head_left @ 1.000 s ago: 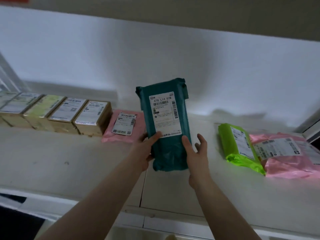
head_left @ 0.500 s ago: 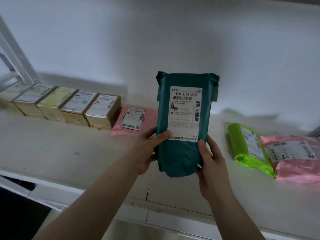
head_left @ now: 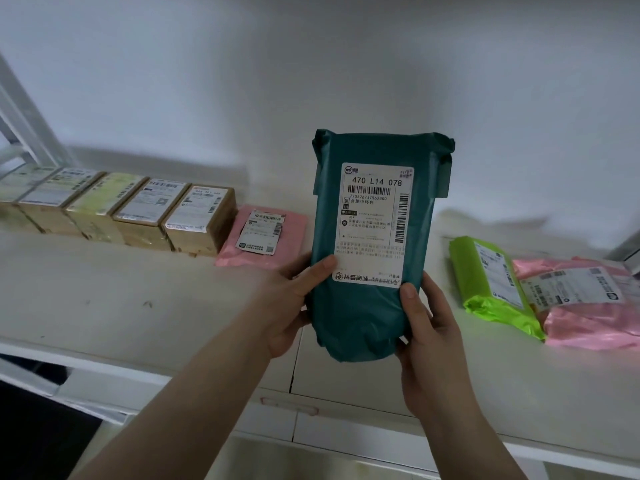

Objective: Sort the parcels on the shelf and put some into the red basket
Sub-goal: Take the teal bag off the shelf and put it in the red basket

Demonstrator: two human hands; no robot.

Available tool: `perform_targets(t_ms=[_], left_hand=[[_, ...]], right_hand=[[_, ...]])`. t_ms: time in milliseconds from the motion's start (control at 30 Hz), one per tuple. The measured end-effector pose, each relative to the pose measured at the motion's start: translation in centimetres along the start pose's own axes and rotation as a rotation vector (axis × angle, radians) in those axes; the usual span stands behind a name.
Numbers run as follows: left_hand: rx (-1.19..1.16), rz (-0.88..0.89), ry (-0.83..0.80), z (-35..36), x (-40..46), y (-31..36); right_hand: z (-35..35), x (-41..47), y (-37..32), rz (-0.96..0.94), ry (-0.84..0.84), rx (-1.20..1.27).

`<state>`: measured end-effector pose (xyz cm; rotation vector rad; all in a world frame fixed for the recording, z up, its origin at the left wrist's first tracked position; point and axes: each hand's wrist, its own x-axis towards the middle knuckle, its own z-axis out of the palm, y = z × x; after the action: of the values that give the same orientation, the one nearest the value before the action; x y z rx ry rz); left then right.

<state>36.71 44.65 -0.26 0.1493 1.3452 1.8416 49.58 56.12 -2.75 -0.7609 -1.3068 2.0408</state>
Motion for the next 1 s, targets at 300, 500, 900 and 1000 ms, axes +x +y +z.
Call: perform_targets(t_ms=[300, 500, 900, 1000], left_hand=[[0.077, -0.014, -0.087, 0.2, -2.1, 0.2], [0.220, -0.061, -0.251, 2.6, -3.9, -1.2], [0.487, -0.378, -0.714, 10.6, -15.6, -18.3], [0.547, -0.473, -0.797, 13.2, -18.8, -22.9]], right_hand=[[0.1, -3.2, -0.3, -0.036, 0.093, 0.006], [-1.7, -9.0, -0.7, -0.055, 0.312, 0.076], [-11.5, -30.1, 4.2, 0.060, 0.952, 0.554], [-14.6, -34.4, 5.0, -0.074, 1.074, 0.652]])
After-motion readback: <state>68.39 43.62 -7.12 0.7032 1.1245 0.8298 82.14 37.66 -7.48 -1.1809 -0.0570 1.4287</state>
